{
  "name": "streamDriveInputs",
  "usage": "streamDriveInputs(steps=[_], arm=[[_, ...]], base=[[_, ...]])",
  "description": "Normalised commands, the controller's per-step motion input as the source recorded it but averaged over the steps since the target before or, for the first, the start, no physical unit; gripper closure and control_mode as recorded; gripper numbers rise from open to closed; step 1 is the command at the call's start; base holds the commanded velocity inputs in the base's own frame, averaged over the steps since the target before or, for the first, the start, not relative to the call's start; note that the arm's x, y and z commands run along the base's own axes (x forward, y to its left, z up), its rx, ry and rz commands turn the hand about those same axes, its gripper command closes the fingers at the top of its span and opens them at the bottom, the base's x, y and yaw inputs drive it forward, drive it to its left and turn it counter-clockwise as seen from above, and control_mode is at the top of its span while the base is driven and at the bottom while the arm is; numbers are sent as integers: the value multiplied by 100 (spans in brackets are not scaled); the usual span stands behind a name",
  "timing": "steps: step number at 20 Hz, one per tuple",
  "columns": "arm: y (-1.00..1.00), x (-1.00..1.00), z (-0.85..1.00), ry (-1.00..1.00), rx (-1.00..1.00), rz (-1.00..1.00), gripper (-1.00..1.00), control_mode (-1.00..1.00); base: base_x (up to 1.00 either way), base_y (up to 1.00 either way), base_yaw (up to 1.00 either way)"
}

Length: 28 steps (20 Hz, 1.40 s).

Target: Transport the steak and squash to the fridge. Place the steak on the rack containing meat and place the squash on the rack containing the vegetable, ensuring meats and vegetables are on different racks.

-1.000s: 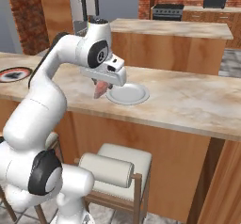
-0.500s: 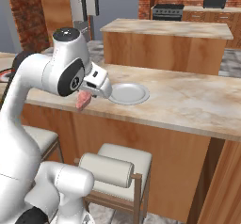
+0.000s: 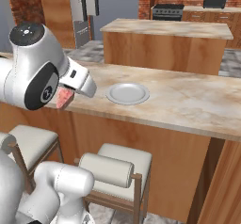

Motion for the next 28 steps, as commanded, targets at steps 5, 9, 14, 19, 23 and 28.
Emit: streamDriveInputs(steps=[5,9,14,19,23,28], arm=[[5,-47,29,-7,0,0,100,-100],[3,-60,0,-12,0,0,100,-100],[4,-47,0,-19,0,0,100,-100],[-9,-30,17,-9,0,-7,100,-100],[0,0,0,0,0,0,100,100],[0,0,0,0,0,0,100,100]], base=[[0,0,0],[0,0,0],[0,0,0],[0,0,0],[-24,-88,-11],[4,-100,-1]])
